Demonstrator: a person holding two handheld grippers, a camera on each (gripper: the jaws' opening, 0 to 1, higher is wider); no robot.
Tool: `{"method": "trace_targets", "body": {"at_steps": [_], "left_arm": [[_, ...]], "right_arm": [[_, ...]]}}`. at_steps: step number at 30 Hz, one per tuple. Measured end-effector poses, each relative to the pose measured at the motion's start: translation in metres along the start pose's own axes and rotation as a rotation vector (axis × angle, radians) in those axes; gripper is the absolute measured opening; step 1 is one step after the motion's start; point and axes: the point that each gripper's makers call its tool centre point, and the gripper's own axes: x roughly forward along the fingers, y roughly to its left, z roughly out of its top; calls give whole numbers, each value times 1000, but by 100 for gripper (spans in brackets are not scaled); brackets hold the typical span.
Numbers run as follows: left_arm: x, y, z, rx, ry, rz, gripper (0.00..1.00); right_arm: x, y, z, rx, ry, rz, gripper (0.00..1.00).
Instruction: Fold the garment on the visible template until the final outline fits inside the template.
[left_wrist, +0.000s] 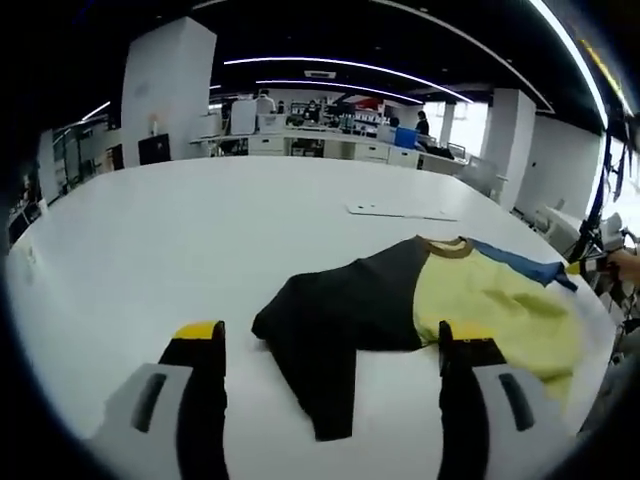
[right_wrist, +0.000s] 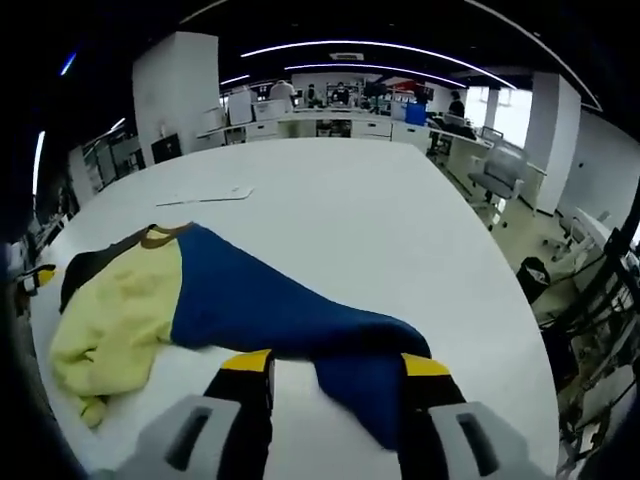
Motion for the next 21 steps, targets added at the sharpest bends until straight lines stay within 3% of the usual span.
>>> {"method": "trace_targets", "body": {"at_steps": [5, 9, 21], "left_arm": [[-5, -15, 0, 30, 3, -37, 94], [-10, -29, 5, 28, -14, -75, 99], [-26, -59, 4, 33, 0, -154, 99]], "right_arm": [[3, 6, -9, -22, 5, 28, 35], [6, 4, -16, -16, 13, 15, 33], [12, 0, -28, -14, 11, -9, 17]]}}
